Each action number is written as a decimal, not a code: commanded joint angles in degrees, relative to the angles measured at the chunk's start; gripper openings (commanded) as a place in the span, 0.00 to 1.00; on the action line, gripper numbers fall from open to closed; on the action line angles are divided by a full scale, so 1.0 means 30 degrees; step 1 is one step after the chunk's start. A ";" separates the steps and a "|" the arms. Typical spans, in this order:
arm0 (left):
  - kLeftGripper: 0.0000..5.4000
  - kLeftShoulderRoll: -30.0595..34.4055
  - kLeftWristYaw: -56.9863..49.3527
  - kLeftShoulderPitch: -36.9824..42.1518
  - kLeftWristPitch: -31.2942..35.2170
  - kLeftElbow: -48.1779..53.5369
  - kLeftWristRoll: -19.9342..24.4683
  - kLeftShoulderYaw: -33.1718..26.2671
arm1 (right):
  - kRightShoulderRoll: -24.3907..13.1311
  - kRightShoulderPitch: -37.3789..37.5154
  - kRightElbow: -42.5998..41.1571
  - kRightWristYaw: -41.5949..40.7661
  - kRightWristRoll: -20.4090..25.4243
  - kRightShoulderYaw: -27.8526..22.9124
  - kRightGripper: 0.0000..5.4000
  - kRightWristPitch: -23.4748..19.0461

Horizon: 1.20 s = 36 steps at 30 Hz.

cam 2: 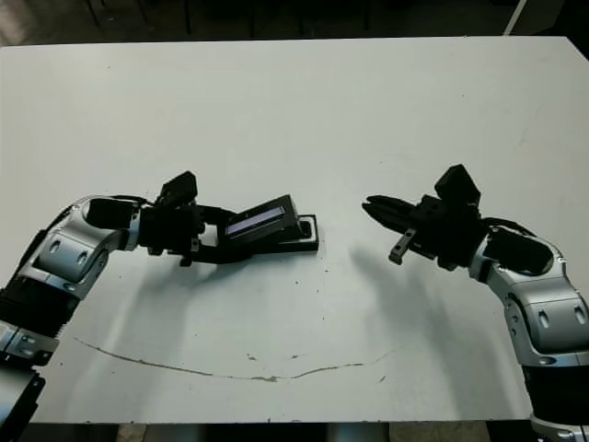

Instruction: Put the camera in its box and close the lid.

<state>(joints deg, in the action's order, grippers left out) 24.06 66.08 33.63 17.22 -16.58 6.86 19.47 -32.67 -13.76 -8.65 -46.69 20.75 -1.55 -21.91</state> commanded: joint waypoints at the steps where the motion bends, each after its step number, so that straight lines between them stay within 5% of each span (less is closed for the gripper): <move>1: 0.51 -0.0577 0.0406 -0.0400 0.0743 -0.0659 -0.0417 0.1149 | -0.0057 0.0226 -0.0031 0.0061 -0.0052 0.0044 0.00 -0.0110; 10: 0.51 -0.1525 0.1109 0.1115 0.2381 -0.1357 -0.0335 0.2259 | -0.0008 0.0191 -0.0055 0.0034 0.0044 0.0078 0.00 -0.0207; 22: 0.51 -0.3878 0.0922 0.2394 0.0139 -0.4393 -0.1597 0.3221 | -0.0230 0.0321 -0.0567 0.0381 -0.0135 0.0101 0.00 -0.0422; 36: 0.51 -0.4836 0.1477 0.3186 0.0073 -0.4729 -0.3649 0.4588 | -0.0088 0.0298 -0.0434 0.0278 0.0021 0.0110 0.00 -0.0502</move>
<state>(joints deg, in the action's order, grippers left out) 15.43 69.99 46.37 16.03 -29.84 -2.31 27.14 -32.86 -13.65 -10.31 -45.81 20.77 -1.50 -22.78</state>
